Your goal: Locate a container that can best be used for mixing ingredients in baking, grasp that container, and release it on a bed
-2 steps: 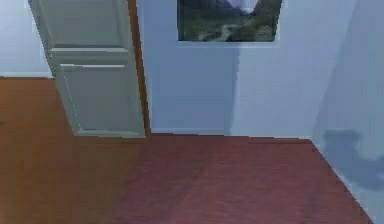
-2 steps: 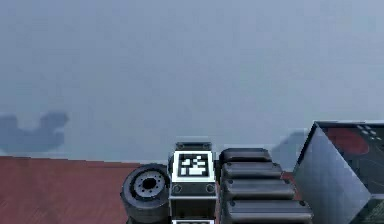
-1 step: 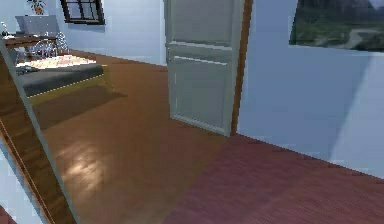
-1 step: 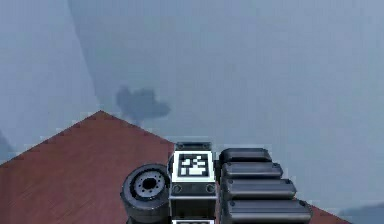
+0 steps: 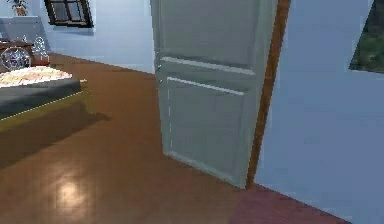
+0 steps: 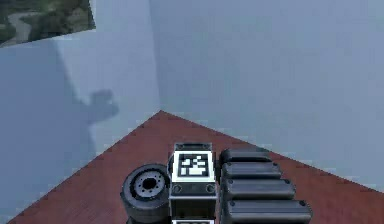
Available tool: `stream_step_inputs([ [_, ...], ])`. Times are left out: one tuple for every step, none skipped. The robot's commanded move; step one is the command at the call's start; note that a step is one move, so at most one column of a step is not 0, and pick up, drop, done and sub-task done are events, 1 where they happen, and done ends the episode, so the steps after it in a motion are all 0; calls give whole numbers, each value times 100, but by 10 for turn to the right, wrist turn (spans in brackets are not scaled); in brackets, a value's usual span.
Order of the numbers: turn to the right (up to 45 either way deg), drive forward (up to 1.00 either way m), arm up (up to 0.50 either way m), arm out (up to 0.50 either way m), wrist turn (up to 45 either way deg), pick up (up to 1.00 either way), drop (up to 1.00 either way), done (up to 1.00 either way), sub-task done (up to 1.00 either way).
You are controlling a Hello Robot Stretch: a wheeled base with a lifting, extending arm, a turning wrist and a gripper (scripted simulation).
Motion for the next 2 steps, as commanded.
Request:
stream_step_inputs([
  [-240, 0, 0, 0, 0, 0, 0, 0, 0],
  [0, 100, 0, 0, 0, 0, 0, 0, 0],
])
